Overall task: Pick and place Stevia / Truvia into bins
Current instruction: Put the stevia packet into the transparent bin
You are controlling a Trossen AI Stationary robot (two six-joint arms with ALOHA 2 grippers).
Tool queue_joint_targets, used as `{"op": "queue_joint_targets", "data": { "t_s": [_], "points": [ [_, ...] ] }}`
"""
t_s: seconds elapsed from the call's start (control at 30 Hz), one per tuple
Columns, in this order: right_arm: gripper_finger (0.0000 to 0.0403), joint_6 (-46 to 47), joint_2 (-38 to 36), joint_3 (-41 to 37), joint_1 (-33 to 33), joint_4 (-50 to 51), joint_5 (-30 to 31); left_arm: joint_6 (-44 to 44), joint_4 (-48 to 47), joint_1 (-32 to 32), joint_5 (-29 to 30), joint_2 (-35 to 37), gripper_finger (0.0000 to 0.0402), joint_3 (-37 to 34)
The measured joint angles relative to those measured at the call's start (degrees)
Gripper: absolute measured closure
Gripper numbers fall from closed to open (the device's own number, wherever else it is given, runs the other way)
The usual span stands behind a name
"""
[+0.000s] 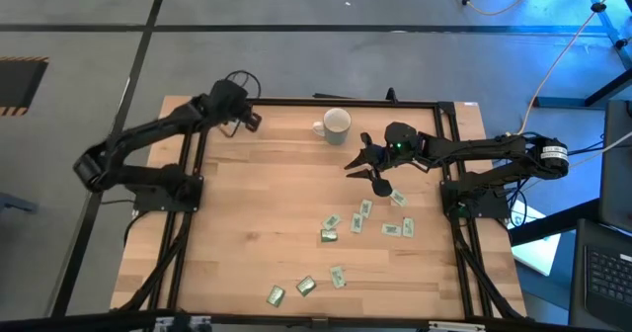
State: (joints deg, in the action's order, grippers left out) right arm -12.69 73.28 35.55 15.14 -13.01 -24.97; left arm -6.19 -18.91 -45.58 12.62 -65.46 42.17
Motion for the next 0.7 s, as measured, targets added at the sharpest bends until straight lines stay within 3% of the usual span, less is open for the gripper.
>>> {"op": "queue_joint_targets", "data": {
  "t_s": [0.3,0.53,0.7],
  "points": [
    [0.0293,0.4,0.0,0.0,0.0,-0.2,0.0,3.0,11.2,14.4,-16.6,9.0,0.0318,-4.7],
    [0.0293,0.4,0.0,0.0,0.0,-0.1,0.0,-2.0,11.6,20.7,-17.5,8.6,0.0323,-9.0],
    [0.0293,1.9,0.0,0.0,0.0,0.4,0.0,-1.6,27.2,26.9,-18.0,8.4,0.0325,-15.4]
  ]
}}
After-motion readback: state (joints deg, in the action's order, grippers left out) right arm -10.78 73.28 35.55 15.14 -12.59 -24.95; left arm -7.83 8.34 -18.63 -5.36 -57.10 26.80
